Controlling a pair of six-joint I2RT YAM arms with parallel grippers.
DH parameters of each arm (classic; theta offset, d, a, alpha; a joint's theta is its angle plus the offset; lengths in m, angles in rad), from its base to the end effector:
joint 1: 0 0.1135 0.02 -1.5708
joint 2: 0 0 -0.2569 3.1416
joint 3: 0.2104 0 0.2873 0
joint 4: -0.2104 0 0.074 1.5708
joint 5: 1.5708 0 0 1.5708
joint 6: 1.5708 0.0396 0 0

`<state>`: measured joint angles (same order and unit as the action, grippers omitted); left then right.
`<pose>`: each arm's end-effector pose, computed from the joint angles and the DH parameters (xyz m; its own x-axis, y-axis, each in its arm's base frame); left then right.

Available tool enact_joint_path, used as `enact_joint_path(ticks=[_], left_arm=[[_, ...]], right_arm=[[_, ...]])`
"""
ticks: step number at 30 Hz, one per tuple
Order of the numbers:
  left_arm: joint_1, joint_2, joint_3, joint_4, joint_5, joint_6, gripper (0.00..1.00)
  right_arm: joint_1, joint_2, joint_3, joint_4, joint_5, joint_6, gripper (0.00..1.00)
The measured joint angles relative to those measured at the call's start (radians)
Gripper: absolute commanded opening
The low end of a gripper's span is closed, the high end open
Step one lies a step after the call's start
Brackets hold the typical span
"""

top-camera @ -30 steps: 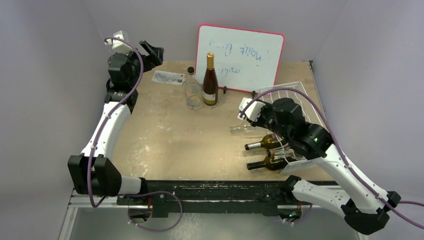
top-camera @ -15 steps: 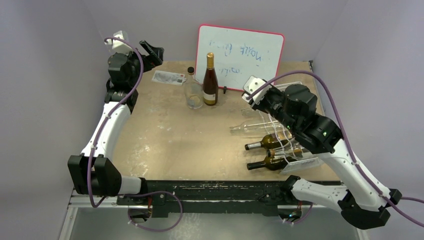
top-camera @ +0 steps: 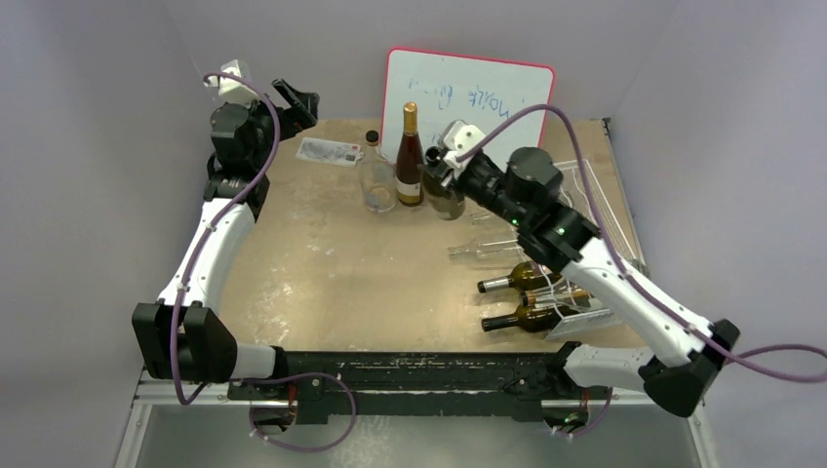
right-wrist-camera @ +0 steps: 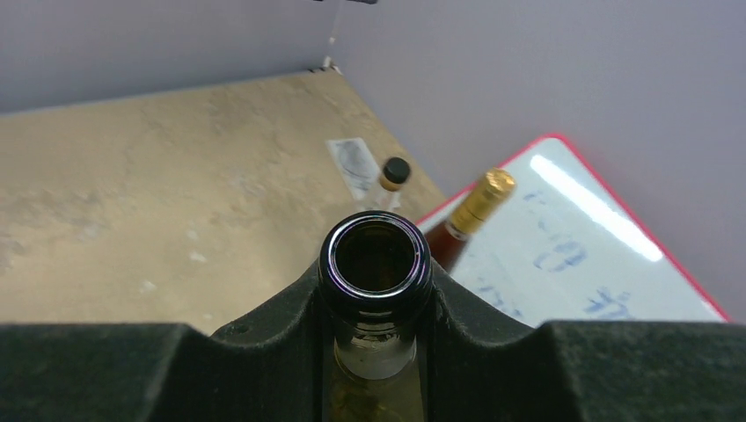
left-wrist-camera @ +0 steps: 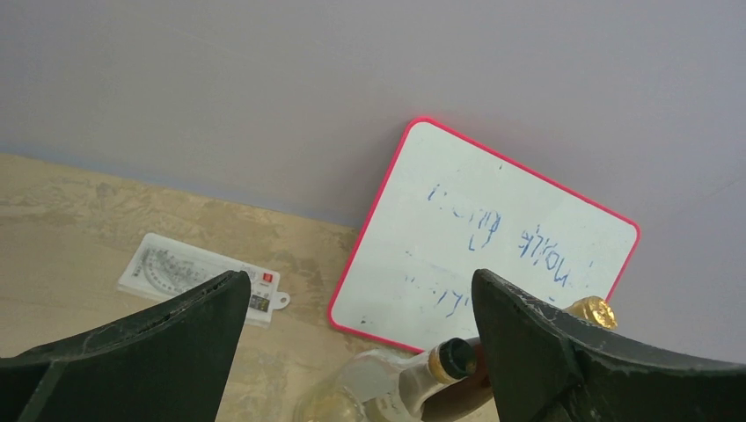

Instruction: Take the wine bottle off the wine rack

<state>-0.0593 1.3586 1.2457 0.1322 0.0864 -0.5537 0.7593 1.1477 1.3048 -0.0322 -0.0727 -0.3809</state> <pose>0.3644 -0.0251 0.3948 -0.0600 -0.5212 -0.8513 0.1336 0.8410 -0.5243 0.2122 0.2053 0.4651 0.3586 -0.1709 -0.9177 -0.6523 0.6574 -0.3773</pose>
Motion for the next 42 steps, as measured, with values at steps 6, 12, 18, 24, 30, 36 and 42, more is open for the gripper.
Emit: enact_joint_path(ticks=[6, 12, 18, 24, 30, 36, 42], left_arm=[[0.036, -0.010, 0.007, -0.035, -0.021, 0.025, 0.96], [0.148, -0.029, 0.011, -0.047, -0.053, 0.023, 0.96], [0.168, -0.029, 0.017, -0.051, -0.068, 0.023, 0.96], [0.168, -0.029, 0.021, -0.057, -0.074, 0.023, 0.96], [0.168, -0.030, 0.026, -0.064, -0.076, 0.023, 0.95], [0.169, -0.030, 0.026, -0.068, -0.073, 0.022, 0.95], [0.171, -0.030, 0.026, -0.068, -0.057, 0.014, 0.95]], right_arm=[[0.000, 0.183, -0.022, 0.224, -0.118, 0.153, 0.00], [0.047, 0.396, -0.015, 0.426, -0.157, 0.253, 0.00], [0.109, 0.620, 0.051, 0.615, -0.127, 0.322, 0.00], [0.133, 0.783, 0.154, 0.705, -0.064, 0.340, 0.00], [0.130, 0.880, 0.275, 0.735, 0.014, 0.327, 0.00], [0.130, 0.941, 0.379, 0.740, 0.079, 0.301, 0.00], [0.130, 1.010, 0.498, 0.704, 0.127, 0.267, 0.00]])
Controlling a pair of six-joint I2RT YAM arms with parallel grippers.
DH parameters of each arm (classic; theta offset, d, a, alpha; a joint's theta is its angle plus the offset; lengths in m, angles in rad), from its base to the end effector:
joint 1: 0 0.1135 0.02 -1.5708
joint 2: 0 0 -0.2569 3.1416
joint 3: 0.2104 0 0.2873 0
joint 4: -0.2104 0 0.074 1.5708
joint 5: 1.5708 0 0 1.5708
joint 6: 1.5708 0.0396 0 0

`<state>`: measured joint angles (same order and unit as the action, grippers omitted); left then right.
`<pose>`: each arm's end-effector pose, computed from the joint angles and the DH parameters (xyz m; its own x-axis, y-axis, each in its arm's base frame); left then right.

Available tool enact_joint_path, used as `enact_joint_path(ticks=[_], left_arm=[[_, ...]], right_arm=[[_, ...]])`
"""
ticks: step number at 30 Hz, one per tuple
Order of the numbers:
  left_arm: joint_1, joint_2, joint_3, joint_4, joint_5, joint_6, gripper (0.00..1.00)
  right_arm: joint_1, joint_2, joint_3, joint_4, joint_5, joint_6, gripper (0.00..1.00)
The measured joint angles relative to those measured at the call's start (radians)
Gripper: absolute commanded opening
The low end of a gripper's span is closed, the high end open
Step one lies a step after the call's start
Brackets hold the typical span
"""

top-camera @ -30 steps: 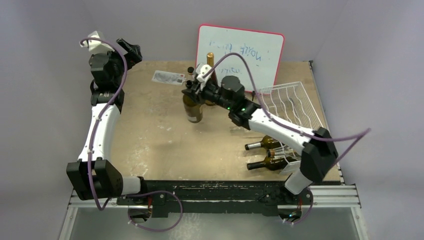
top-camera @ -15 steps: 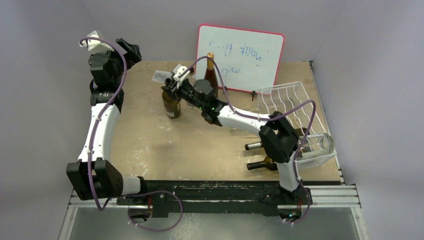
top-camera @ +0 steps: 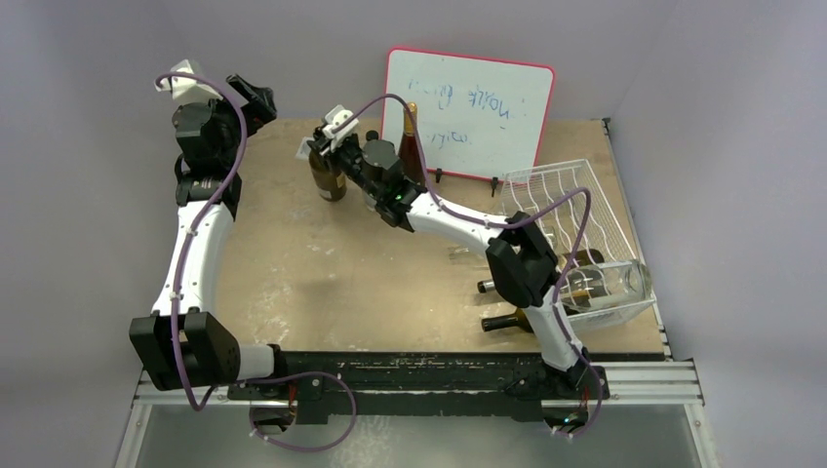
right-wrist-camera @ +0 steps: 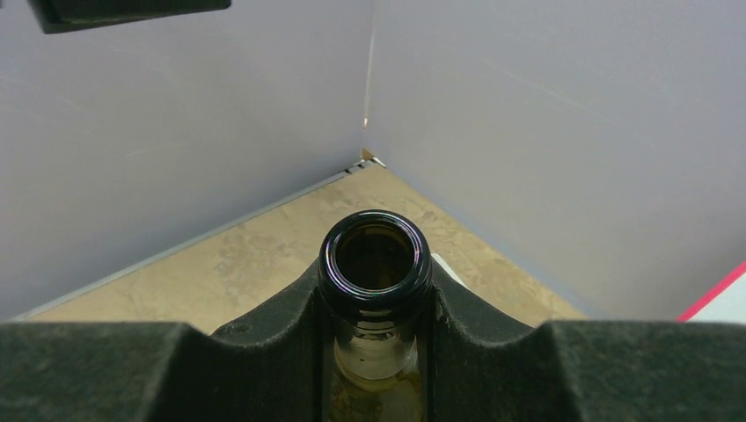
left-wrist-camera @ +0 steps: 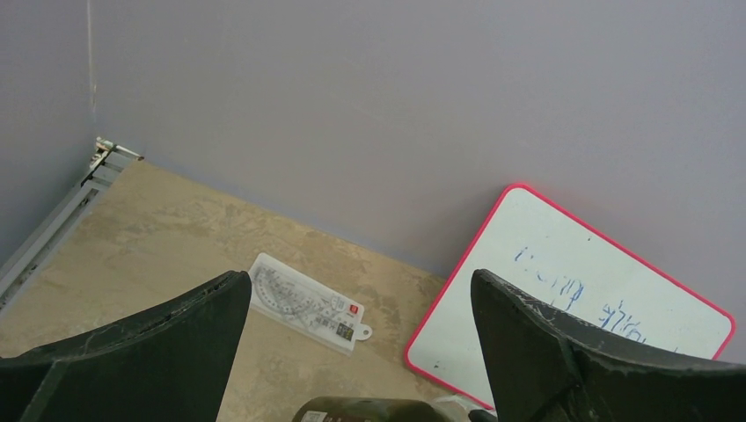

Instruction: Take the wine bottle off the wine rack

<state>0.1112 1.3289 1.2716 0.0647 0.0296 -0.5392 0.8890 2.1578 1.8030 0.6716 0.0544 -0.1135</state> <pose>0.3539 0.0383 0.4076 0.0482 -0.5110 -0.8582 -0.0662 0.8557 -0.5132 0.3511 0.4292 0.3214 0.2792 0.1645 -0.9460 -0.7157 0.6925 -0.0908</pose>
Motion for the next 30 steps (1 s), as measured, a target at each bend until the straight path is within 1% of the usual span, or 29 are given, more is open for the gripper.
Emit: enact_joint_path(ticks=[8, 26, 27, 30], left_arm=[[0.008, 0.000, 0.000, 0.000, 0.012, -0.002, 0.94], [0.012, 0.000, 0.000, 0.001, 0.020, -0.018, 0.95], [0.012, 0.000, 0.000, 0.001, 0.021, -0.019, 0.95], [0.012, 0.000, 0.000, 0.001, 0.023, -0.020, 0.95]], right_arm=[[0.000, 0.039, 0.071, -0.108, 0.062, -0.021, 0.00], [0.000, 0.070, 0.082, -0.143, 0.101, -0.017, 0.00], [0.000, 0.070, 0.082, -0.143, 0.118, -0.016, 0.11], [0.000, 0.070, 0.082, -0.143, 0.128, -0.013, 0.26]])
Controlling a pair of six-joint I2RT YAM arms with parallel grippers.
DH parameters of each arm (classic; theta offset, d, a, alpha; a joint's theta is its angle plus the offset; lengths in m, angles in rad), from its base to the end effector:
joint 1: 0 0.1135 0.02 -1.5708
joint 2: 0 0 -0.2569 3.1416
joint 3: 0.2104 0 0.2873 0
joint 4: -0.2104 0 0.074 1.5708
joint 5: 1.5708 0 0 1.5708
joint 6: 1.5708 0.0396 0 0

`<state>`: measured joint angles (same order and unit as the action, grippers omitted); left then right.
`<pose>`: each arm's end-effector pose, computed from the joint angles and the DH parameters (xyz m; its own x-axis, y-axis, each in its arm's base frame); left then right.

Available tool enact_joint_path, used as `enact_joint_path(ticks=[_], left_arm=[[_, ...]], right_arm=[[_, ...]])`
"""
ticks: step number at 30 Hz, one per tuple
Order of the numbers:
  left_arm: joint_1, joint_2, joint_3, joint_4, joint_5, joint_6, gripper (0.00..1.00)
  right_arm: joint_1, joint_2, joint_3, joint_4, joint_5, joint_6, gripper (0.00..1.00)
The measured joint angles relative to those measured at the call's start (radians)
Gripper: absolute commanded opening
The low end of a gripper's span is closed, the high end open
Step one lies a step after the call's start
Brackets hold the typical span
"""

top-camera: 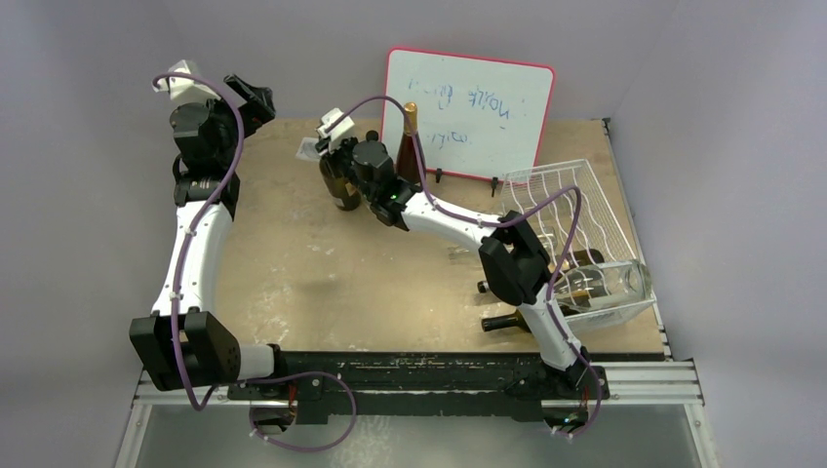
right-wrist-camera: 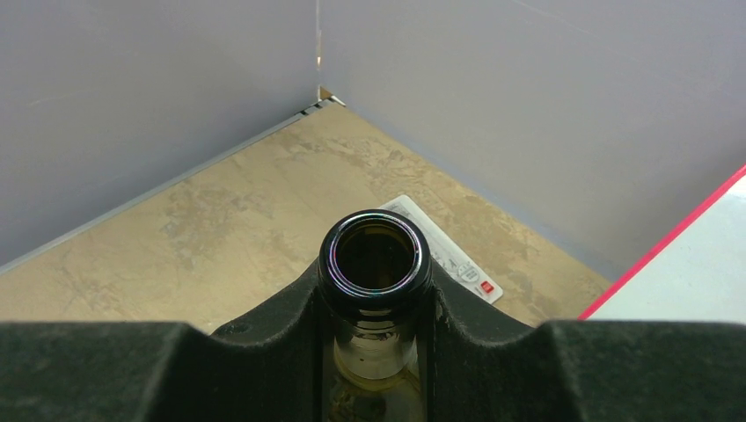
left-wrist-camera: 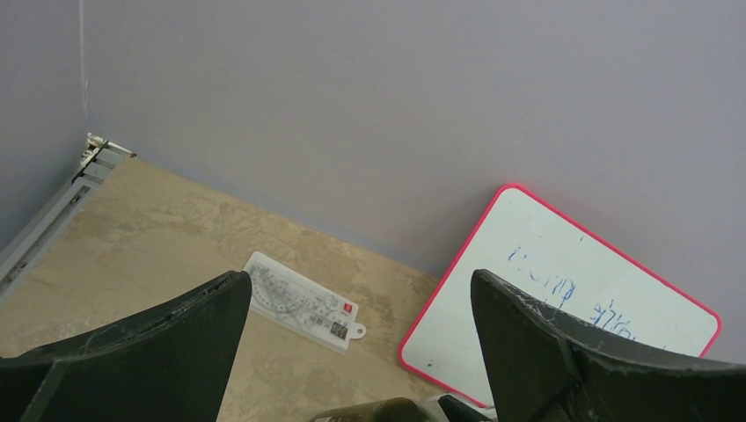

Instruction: Take the wine bottle off the wine rack

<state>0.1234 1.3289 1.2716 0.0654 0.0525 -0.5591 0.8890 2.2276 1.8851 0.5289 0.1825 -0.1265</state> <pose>0.3535 0.0417 0.4077 0.0444 -0.5282 -0.8479 -0.0558 0.8461 -0.5300 0.3665 0.4401 0.3000 0.1980 0.0471 -0.9791 -0.6312 0.7703 -0.0906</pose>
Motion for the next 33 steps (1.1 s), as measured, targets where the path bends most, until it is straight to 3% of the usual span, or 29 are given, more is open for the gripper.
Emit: enact_joint_path(ticks=[3, 8, 24, 33], left_arm=[[0.001, 0.000, 0.000, 0.000, 0.003, -0.002, 0.95], [0.001, 0.000, 0.000, 0.000, 0.004, -0.005, 0.95], [0.007, 0.000, 0.000, 0.013, 0.021, -0.006, 0.94], [0.008, 0.000, 0.000, 0.024, 0.023, -0.006, 0.95]], right_arm=[[0.000, 0.000, 0.000, 0.000, 0.013, 0.000, 0.41], [0.000, 0.000, 0.002, 0.039, 0.018, -0.005, 0.56], [0.001, -0.021, 0.032, 0.026, 0.001, -0.035, 0.71], [0.026, -0.246, 0.000, -0.047, -0.053, -0.097, 0.76]])
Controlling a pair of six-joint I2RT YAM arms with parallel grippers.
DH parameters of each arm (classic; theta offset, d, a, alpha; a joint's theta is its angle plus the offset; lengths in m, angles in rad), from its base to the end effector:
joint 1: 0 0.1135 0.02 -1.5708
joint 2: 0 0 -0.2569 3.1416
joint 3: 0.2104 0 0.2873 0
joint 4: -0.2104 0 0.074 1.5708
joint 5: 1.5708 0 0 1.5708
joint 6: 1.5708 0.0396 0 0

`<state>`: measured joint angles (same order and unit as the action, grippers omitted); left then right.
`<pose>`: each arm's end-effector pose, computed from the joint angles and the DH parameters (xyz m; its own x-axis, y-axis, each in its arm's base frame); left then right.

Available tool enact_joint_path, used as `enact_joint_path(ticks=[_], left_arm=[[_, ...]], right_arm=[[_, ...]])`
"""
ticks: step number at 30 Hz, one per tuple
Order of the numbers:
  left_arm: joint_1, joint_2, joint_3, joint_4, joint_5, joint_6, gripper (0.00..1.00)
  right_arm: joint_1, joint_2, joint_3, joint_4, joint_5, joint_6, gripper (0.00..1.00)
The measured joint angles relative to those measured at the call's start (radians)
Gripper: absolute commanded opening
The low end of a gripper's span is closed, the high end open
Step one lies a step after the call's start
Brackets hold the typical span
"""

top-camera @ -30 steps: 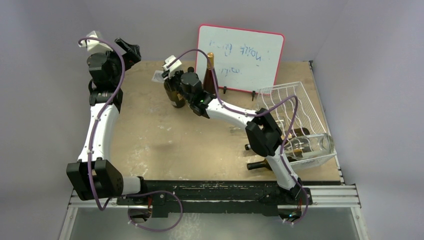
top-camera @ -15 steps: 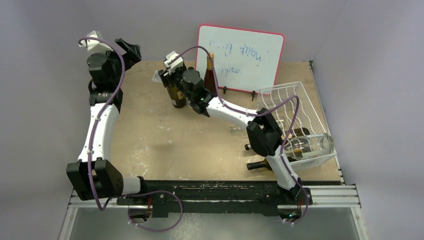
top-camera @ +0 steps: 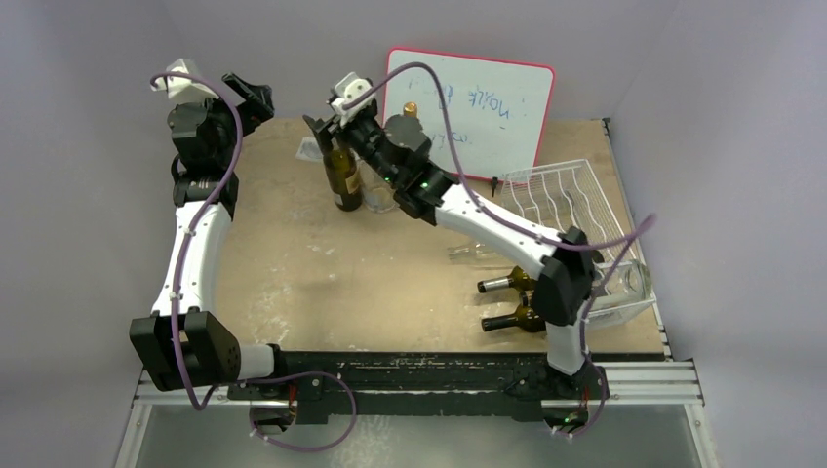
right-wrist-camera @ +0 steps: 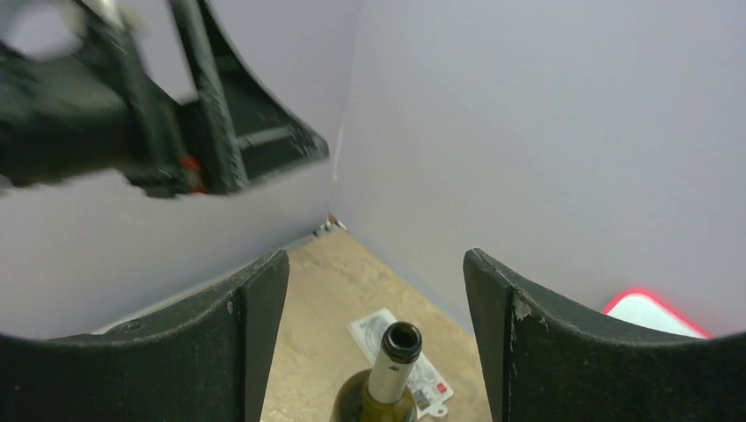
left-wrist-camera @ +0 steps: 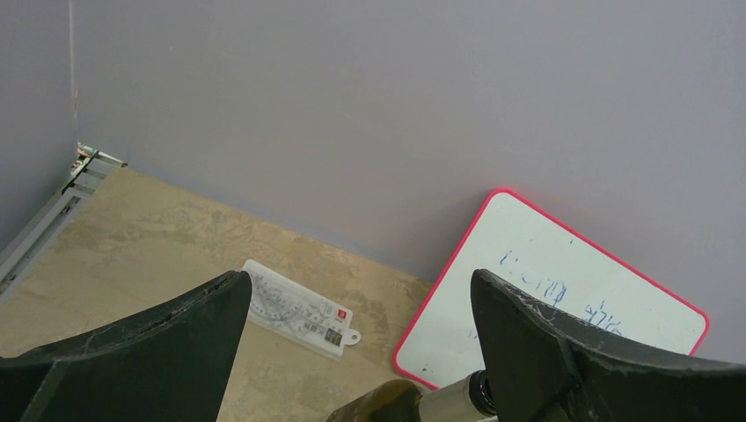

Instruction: Take the wine bottle off the wine rack

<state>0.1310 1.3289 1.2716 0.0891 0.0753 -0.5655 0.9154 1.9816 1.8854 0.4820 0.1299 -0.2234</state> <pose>0.3532 0.0435 0.4103 0.0565 -0.5315 -0.8452 -0.0301 0.8452 -0.5335 0.3167 0.4036 0.4244 0.3816 0.1360 -0.9143 -0.6444 0.7482 -0.1577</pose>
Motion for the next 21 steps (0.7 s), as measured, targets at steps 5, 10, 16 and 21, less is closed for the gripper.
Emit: enact_joint_path(ticks=[5, 10, 16, 21], left_arm=[[0.000, 0.000, 0.000, 0.000, 0.000, 0.000, 0.94], [0.000, 0.000, 0.000, 0.000, 0.001, 0.000, 0.94], [-0.004, 0.000, 0.000, 0.001, 0.002, 0.000, 0.95], [-0.018, 0.000, 0.000, 0.000, 0.000, 0.000, 0.94]], right_arm=[[0.010, -0.230, -0.132, -0.037, -0.049, -0.040, 0.76], [0.011, -0.491, -0.343, -0.151, -0.078, -0.124, 0.77], [0.011, -0.764, -0.537, -0.416, -0.092, -0.240, 0.77], [0.011, -0.931, -0.560, -0.698, -0.108, -0.294, 0.77]])
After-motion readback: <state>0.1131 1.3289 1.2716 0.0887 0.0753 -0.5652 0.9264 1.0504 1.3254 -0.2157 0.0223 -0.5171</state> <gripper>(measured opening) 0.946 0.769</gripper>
